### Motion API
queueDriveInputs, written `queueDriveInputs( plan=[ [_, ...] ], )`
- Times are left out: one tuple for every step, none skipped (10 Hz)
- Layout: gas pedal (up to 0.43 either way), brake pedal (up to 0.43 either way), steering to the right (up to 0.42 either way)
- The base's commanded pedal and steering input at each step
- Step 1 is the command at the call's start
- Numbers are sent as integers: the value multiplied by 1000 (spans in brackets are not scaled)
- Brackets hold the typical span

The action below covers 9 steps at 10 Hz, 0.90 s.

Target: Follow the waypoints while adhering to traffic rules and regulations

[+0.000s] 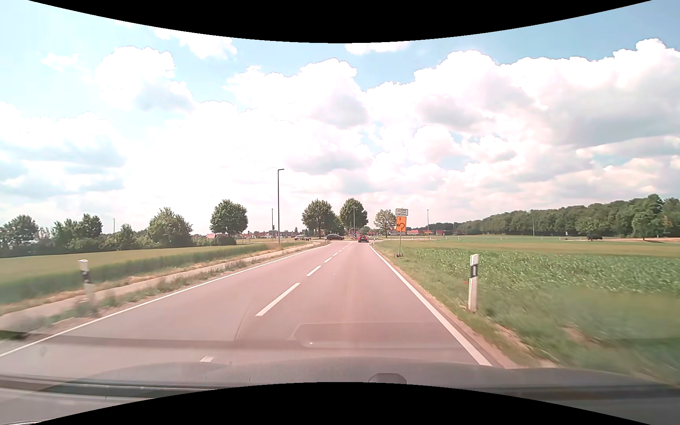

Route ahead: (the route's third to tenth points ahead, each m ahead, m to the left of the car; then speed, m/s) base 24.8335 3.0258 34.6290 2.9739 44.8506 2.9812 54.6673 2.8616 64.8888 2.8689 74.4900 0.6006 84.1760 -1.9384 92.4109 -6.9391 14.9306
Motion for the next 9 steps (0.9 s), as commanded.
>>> queueDriveInputs(
  plan=[
    [59,0,-1],
    [47,0,-1],
    [47,0,-1],
    [39,0,-1],
    [8,0,-1],
    [0,0,0],
    [0,0,0],
    [0,0,-1],
    [0,0,0]
  ],
)
